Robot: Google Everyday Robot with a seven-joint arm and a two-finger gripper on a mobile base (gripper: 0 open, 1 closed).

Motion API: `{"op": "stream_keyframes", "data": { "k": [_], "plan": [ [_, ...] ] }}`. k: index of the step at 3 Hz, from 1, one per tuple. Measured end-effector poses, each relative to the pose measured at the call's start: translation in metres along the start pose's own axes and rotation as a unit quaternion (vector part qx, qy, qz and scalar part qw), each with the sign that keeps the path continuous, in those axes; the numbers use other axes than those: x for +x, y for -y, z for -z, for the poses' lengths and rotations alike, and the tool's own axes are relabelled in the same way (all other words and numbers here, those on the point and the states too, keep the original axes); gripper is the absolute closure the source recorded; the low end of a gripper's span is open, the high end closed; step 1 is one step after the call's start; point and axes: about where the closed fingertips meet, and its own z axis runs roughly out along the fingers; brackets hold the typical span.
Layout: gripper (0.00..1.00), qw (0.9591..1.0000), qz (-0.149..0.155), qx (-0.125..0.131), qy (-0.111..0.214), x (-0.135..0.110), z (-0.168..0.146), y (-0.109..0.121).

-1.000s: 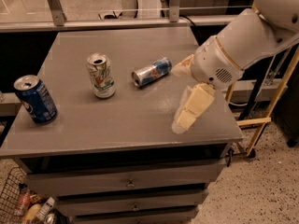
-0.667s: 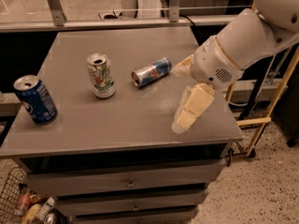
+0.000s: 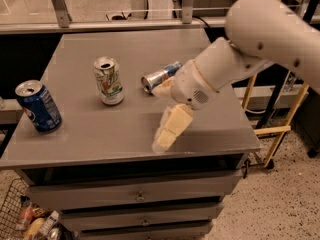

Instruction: Pick pepsi can

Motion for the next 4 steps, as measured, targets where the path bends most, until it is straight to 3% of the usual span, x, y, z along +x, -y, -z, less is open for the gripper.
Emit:
{"op": "stream_keyframes", "data": {
  "k": [2,3,4],
  "plan": [
    [0.0,0.9968,0.042,0.003,0.068,-0.074,-0.051,0.009],
    [0.0,0.9946,0.054,-0.013,0.088,-0.1,-0.069,0.004],
    [0.0,0.9928,0.044,-0.036,0.105,-0.107,-0.084,-0.007]
  ]
}}
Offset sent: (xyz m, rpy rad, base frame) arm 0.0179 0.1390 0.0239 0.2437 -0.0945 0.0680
